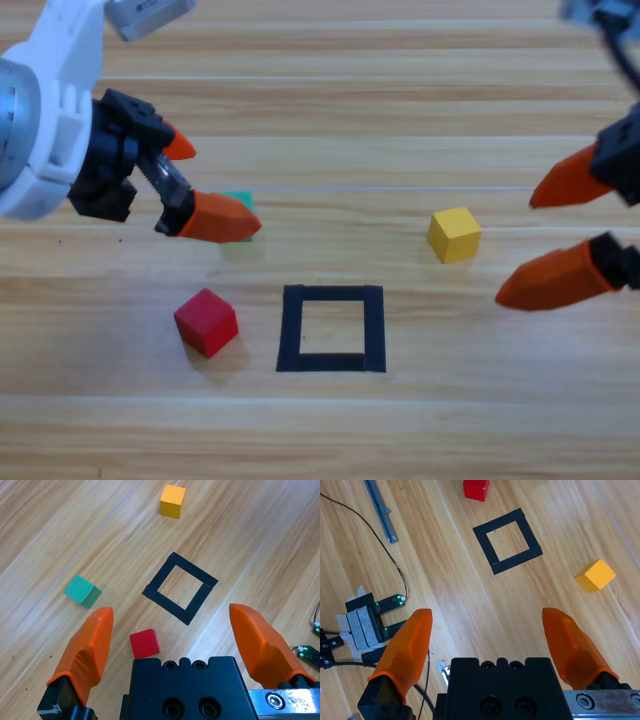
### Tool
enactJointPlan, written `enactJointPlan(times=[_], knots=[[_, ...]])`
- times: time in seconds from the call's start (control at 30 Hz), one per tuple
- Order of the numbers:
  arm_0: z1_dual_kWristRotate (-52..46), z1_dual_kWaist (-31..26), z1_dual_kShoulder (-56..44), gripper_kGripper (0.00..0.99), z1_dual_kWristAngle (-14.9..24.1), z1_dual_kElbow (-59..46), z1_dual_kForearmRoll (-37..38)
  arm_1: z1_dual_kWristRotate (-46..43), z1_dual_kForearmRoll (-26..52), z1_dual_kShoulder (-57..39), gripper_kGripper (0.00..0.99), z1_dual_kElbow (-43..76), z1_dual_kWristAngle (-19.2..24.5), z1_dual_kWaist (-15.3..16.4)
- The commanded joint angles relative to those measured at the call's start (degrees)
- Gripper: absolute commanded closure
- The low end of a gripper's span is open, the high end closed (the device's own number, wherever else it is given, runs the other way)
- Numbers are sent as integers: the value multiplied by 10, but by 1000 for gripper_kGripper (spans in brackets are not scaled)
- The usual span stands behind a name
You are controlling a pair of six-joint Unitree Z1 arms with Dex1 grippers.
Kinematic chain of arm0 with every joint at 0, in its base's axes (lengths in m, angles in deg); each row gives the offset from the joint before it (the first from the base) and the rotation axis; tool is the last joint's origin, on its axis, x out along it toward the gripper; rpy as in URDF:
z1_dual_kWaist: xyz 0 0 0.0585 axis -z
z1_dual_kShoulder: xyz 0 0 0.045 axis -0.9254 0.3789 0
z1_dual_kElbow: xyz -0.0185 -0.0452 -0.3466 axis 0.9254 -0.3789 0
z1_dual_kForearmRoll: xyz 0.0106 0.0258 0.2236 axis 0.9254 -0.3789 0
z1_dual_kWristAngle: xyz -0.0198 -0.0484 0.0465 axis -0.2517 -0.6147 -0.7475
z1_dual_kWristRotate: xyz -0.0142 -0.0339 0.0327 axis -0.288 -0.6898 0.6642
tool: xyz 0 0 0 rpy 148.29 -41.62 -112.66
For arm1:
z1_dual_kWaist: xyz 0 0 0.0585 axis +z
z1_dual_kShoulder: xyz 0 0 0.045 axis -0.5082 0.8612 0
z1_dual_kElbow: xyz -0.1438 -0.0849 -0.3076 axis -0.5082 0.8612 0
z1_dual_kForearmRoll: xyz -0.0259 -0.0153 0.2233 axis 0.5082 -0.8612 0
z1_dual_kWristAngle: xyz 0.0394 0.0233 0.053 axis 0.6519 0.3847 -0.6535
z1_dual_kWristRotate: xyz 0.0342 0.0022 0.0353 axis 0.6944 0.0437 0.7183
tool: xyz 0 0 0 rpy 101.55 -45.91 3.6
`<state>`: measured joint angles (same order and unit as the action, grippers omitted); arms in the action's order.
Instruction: Stack the blocks in the rectangular block: red at the bottom, yellow in the middle, green on top
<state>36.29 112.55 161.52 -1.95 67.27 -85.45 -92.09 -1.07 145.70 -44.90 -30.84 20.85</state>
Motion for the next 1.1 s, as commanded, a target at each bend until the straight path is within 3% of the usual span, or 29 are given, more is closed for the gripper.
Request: enactJointPlan(times=[0.03,0.2,0.3,0.37,0.43,0.53,0.7,0.87,1.1], knots=[[-6,11,8,0,6,-12,5,-3,6,29,27,-5,-5,20],[-7,11,10,0,6,-14,6,-2,5,28,27,-2,1,20],[-7,11,10,0,7,-16,6,17,6,30,27,-1,30,20],[-11,11,11,0,9,-16,6,48,13,40,27,-7,67,17],[-29,11,10,0,25,-17,6,98,24,60,27,-19,133,18],[-120,11,10,0,96,-19,-1,138,52,102,27,-27,206,18],[-348,11,11,0,216,-5,-68,167,84,177,25,-41,220,18],[-512,7,57,0,238,56,-190,205,74,252,17,-88,261,18],[-675,7,159,0,234,141,-310,247,66,329,17,-127,311,18]])
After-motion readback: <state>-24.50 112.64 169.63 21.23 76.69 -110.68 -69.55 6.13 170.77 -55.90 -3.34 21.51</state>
